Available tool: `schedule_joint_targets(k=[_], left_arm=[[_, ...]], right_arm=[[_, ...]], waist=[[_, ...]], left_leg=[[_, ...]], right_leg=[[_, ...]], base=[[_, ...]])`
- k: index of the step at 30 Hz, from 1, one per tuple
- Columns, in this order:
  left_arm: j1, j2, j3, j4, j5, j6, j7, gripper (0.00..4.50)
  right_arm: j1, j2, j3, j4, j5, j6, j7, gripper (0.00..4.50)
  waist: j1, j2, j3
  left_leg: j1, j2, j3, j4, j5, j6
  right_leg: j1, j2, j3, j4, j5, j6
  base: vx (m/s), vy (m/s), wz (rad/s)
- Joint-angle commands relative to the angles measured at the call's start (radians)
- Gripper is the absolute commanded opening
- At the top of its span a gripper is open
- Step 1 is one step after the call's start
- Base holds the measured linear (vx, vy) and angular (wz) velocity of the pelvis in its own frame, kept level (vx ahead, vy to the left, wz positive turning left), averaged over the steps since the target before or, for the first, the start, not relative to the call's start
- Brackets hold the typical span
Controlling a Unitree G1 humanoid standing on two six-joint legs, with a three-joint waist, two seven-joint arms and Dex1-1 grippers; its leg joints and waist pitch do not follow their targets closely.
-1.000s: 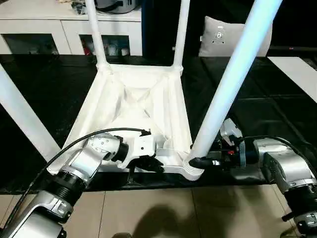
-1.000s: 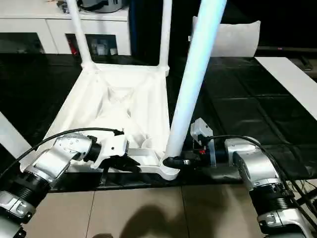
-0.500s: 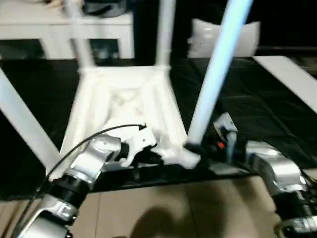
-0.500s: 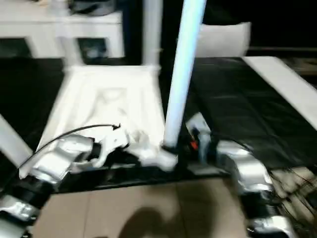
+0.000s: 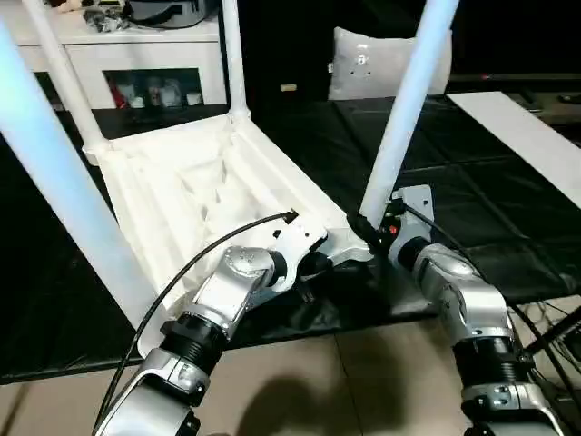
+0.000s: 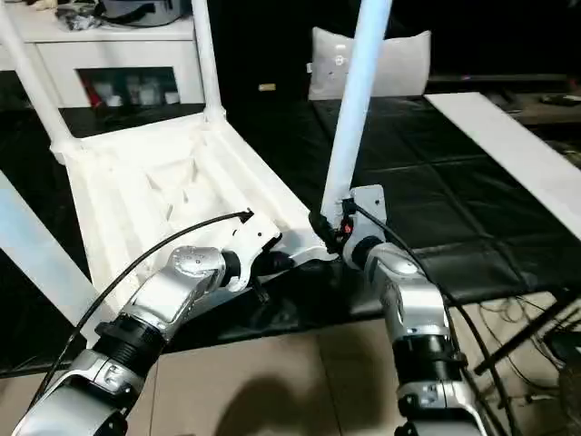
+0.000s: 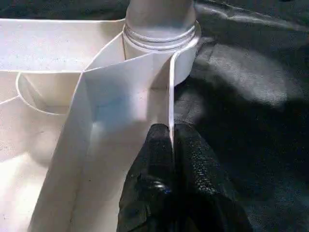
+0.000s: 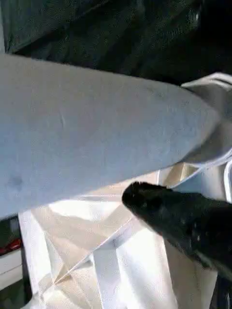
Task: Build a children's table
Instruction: Rotate leg to tighten
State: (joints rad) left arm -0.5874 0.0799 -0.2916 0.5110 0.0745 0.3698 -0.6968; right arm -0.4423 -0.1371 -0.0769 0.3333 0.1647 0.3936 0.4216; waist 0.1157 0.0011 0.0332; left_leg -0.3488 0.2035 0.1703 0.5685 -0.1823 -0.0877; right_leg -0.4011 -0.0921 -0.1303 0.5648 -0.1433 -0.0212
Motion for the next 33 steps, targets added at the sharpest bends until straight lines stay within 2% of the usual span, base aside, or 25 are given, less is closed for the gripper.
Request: schedule_joint_targets(k=[1, 3, 7, 9, 12, 15, 19, 21, 24, 25, 26, 29, 30, 32, 33], left_arm=[[-0.007, 0.015, 0.003, -0.011, -0.007, -0.062, -0.012, 0.0], [-0.001, 0.039, -0.005, -0.013, -0.005, -0.075, -0.041, 0.0], [0.012, 0.096, -0.024, -0.017, 0.002, -0.098, -0.113, 0.0], [0.014, 0.124, -0.034, -0.016, 0.004, -0.11, -0.152, 0.0], [0.012, 0.157, -0.051, -0.012, 0.002, -0.131, -0.212, 0.0], [0.008, 0.212, -0.089, 0.004, 0.007, -0.201, -0.313, 0.0], [0.008, 0.25, -0.114, 0.01, 0.009, -0.281, -0.398, 0.0], [0.01, 0.289, -0.14, -0.004, 0.002, -0.338, -0.499, 0.0], [0.01, 0.303, -0.152, -0.007, 0.0, -0.365, -0.539, 0.0], [0.011, 0.307, -0.157, -0.01, -0.003, -0.374, -0.552, 0.0], [0.015, 0.315, -0.172, -0.023, -0.008, -0.393, -0.586, 0.0], [0.019, 0.323, -0.191, -0.037, -0.011, -0.418, -0.626, 0.0], [0.019, 0.322, -0.194, -0.038, -0.008, -0.421, -0.627, 0.0], [0.016, 0.319, -0.194, -0.034, -0.005, -0.428, -0.629, 0.0], [0.013, 0.316, -0.193, -0.029, -0.004, -0.433, -0.631, 0.0]], right_arm=[[0.017, -0.013, 0.031, -0.002, 0.014, -0.003, 0.041, 3.51], [0.024, -0.041, 0.036, -0.005, 0.018, -0.014, 0.086, 3.62], [0.036, -0.125, 0.046, -0.006, 0.014, -0.044, 0.205, 4.03], [0.043, -0.177, 0.051, -0.006, 0.019, -0.068, 0.283, 4.03], [0.05, -0.237, 0.047, -0.017, 0.055, -0.081, 0.395, 4.29], [0.065, -0.334, 0.09, -0.041, 0.068, -0.113, 0.569, 4.46], [0.064, -0.387, 0.118, -0.026, 0.058, -0.161, 0.668, 4.46], [0.051, -0.419, 0.136, -0.009, 0.074, -0.18, 0.772, 4.21], [0.045, -0.428, 0.145, -0.006, 0.086, -0.184, 0.819, 4.01], [0.043, -0.432, 0.152, -0.005, 0.091, -0.187, 0.835, 3.89], [0.039, -0.438, 0.172, -0.001, 0.093, -0.192, 0.873, 3.77], [0.035, -0.439, 0.197, 0.01, 0.091, -0.201, 0.92, 3.62], [0.034, -0.436, 0.205, 0.009, 0.093, -0.2, 0.933, 3.5], [0.03, -0.43, 0.216, 0.012, 0.095, -0.201, 0.955, 3.33], [0.027, -0.427, 0.222, 0.016, 0.095, -0.199, 0.97, 3.33]], waist=[[0.01, -0.009, -0.059], [0.01, -0.009, -0.06], [0.011, -0.005, -0.059], [0.013, -0.008, -0.057], [0.016, -0.01, -0.055], [0.025, -0.011, -0.057], [0.037, -0.013, -0.057], [0.044, -0.013, -0.058], [0.057, -0.01, -0.058], [0.061, -0.013, -0.057], [0.062, -0.012, -0.057], [0.071, -0.013, -0.054], [0.073, -0.017, -0.053], [0.079, -0.015, -0.053], [0.079, -0.015, -0.053]], left_leg=[[-0.005, 0.021, -0.005, -0.061, -0.185, 0.051], [-0.008, 0.021, -0.004, -0.061, -0.166, 0.056], [-0.008, 0.024, -0.004, -0.061, -0.177, 0.061], [-0.006, 0.024, -0.003, -0.061, -0.192, 0.065], [-0.005, 0.025, -0.003, -0.061, -0.203, 0.071], [-0.003, 0.027, -0.004, -0.059, -0.205, 0.077], [-0.004, 0.029, -0.001, -0.057, -0.186, 0.083], [-0.002, 0.031, 0.0, -0.056, -0.187, 0.085], [0.002, 0.036, 0.0, -0.055, -0.188, 0.082], [0.003, 0.036, 0.001, -0.055, -0.197, 0.079], [0.002, 0.036, 0.0, -0.056, -0.203, 0.076], [0.005, 0.037, -0.001, -0.057, -0.232, 0.063], [0.004, 0.037, -0.001, -0.057, -0.234, 0.062], [0.008, 0.037, 0.0, -0.056, -0.246, 0.055], [0.007, 0.038, -0.002, -0.057, -0.255, 0.052]], right_leg=[[0.056, -0.067, 0.053, -0.071, -0.355, -0.089], [0.058, -0.067, 0.054, -0.066, -0.332, -0.095], [0.059, -0.066, 0.054, -0.065, -0.322, -0.101], [0.059, -0.066, 0.053, -0.068, -0.341, -0.101], [0.058, -0.067, 0.053, -0.071, -0.378, -0.096], [0.058, -0.067, 0.053, -0.071, -0.384, -0.093], [0.056, -0.067, 0.055, -0.064, -0.348, -0.113], [0.055, -0.067, 0.055, -0.062, -0.352, -0.119], [0.05, -0.067, 0.058, -0.056, -0.327, -0.142], [0.05, -0.068, 0.058, -0.055, -0.333, -0.146], [0.051, -0.069, 0.058, -0.053, -0.339, -0.147], [0.048, -0.072, 0.059, -0.06, -0.395, -0.131], [0.048, -0.072, 0.06, -0.061, -0.403, -0.128], [0.043, -0.072, 0.061, -0.062, -0.419, -0.125], [0.044, -0.072, 0.06, -0.062, -0.428, -0.122]], base=[[0.0, 0.0, 0.0], [0.0, 0.0, 0.0], [0.0, 0.0, 0.0], [0.0, 0.0, 0.0], [0.0, 0.0, 0.0], [0.0, 0.0, 0.0], [0.0, 0.0, 0.0], [0.0, 0.0, 0.0], [0.0, 0.0, 0.0], [0.0, 0.0, 0.0], [0.0, 0.0, 0.0], [0.0, 0.0, 0.0], [0.0, 0.0, 0.0], [0.0, 0.0, 0.0], [0.0, 0.0, 0.0]])
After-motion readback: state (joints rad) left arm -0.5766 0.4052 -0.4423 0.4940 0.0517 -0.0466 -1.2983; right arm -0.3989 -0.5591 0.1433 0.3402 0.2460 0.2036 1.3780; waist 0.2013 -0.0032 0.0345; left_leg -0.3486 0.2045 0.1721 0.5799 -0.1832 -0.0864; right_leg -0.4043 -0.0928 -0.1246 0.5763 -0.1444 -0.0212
